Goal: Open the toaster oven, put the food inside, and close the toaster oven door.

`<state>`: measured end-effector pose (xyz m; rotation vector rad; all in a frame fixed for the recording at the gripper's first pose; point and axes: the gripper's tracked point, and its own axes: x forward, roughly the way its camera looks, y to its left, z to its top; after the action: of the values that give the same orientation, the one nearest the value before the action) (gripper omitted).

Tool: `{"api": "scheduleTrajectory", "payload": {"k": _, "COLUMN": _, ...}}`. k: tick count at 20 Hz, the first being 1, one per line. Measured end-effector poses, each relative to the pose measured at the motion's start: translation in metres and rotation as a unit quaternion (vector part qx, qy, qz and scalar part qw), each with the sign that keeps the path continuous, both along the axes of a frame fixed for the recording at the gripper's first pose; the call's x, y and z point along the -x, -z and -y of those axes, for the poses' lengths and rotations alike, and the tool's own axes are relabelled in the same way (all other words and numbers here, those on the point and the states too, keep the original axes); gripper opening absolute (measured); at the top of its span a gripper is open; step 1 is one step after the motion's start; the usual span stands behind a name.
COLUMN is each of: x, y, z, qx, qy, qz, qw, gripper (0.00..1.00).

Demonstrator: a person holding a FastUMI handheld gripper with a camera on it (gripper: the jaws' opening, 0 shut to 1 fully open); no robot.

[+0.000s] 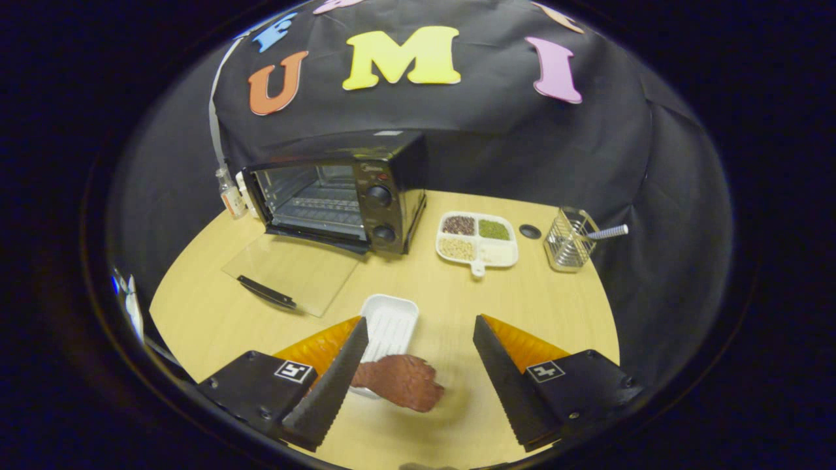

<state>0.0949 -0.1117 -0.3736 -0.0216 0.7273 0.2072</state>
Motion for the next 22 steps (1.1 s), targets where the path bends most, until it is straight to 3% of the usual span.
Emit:
{"api": "scheduleTrajectory", "payload": {"k": 3, "x": 0.014, "y": 0.027, "z": 0.001, "qx": -0.068, "qy": -0.043, "qz": -0.065, "qw": 0.995, "gripper": 0.98}}
{"api": "scheduleTrajectory", "payload": {"k": 7, "x": 0.025, "y": 0.052, "z": -0.006, "qx": -0.134, "qy": -0.083, "qz": -0.134, "qw": 0.978, "gripper": 0.79}}
{"api": "scheduleTrajectory", "payload": {"k": 8, "x": 0.025, "y": 0.055, "z": -0.008, "qx": -0.151, "qy": -0.088, "qz": -0.145, "qw": 0.974, "gripper": 0.66}}
{"api": "scheduleTrajectory", "payload": {"k": 13, "x": 0.025, "y": 0.053, "z": -0.018, "qx": -0.234, "qy": -0.094, "qz": -0.195, "qw": 0.948, "gripper": 0.29}}
{"api": "scheduleTrajectory", "payload": {"k": 17, "x": 0.023, "y": 0.049, "z": -0.020, "qx": -0.276, "qy": -0.086, "qz": -0.217, "qw": 0.933, "gripper": 0.19}}
{"api": "scheduleTrajectory", "payload": {"k": 22, "x": 0.020, "y": 0.025, "z": -0.022, "qx": -0.272, "qy": -0.087, "qz": -0.193, "qw": 0.939, "gripper": 0.14}}
